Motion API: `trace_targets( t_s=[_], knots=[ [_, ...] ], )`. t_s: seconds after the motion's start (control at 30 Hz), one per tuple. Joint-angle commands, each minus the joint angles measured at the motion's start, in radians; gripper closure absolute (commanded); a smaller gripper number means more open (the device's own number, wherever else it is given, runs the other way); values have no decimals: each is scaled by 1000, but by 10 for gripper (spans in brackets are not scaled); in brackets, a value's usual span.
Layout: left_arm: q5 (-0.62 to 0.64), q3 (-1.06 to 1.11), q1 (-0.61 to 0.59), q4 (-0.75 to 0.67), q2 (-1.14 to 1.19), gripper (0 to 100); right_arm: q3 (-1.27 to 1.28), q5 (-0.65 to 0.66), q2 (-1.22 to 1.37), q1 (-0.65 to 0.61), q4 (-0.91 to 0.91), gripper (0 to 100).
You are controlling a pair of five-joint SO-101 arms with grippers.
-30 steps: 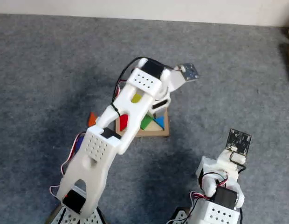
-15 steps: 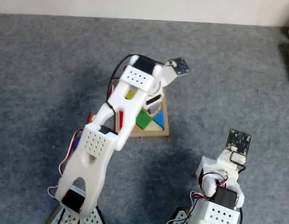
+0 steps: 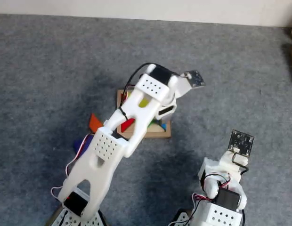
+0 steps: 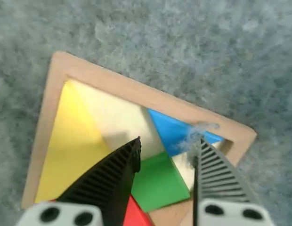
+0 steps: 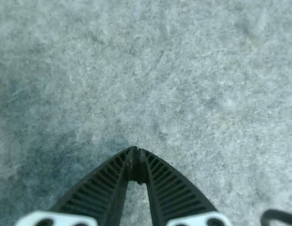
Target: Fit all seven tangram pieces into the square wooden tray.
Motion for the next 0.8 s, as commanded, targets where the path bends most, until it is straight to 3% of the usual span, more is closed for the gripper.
trace_targets(
  t_s=[0.0,0.5,0.63,0.77],
  knots=[
    [3,-35,-50,-44,1,819,116,12,-10,10,-19,993],
    [-26,-160,-107,-40,-13,819,116,12,-10,10,-19,993],
    [-26,-214,-84,80,-79,819,116,12,-10,10,-19,993],
    [-5,-148,-51,94,-131,815,116,12,-10,10,-19,993]
  ],
)
